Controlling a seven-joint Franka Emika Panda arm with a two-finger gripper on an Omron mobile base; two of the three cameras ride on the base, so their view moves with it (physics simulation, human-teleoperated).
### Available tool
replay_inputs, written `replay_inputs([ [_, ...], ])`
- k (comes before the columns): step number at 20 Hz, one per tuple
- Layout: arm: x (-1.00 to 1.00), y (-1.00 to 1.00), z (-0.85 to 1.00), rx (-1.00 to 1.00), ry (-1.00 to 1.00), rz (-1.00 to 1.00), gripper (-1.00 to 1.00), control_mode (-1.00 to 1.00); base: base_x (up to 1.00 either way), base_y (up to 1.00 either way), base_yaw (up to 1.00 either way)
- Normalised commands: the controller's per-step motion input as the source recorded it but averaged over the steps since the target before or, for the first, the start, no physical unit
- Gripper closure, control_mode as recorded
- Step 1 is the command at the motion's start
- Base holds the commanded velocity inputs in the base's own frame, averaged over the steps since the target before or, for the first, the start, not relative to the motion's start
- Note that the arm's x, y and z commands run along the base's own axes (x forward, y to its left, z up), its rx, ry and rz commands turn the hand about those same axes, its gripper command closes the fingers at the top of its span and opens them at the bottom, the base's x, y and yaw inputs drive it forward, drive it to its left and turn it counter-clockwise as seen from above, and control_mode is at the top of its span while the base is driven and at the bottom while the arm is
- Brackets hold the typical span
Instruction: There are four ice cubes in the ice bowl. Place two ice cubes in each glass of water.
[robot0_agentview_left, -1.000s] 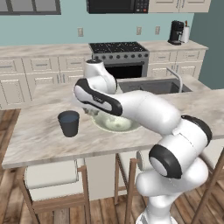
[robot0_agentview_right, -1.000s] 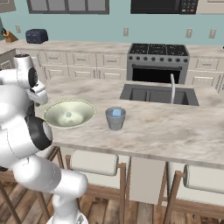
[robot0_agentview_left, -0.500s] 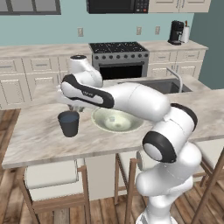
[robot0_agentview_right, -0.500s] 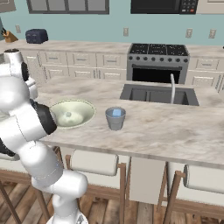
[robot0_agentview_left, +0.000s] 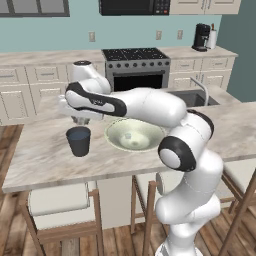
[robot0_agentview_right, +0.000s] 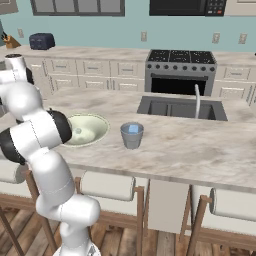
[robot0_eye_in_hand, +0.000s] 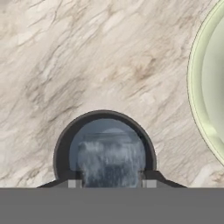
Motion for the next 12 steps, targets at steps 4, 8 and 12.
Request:
replay_inputs([
  [4, -0.10, 0.10, -0.01, 0.00, 0.00, 0.00, 1.00, -1.00, 0.00, 0.00, 0.00],
  [8, -0.12, 0.05, -0.22, 0.00, 0.00, 0.00, 1.00, -1.00, 0.00, 0.00, 0.00],
  [12, -0.01, -0.04, -0.25, 0.00, 0.00, 0.00, 1.00, -1.00, 0.00, 0.00, 0.00],
])
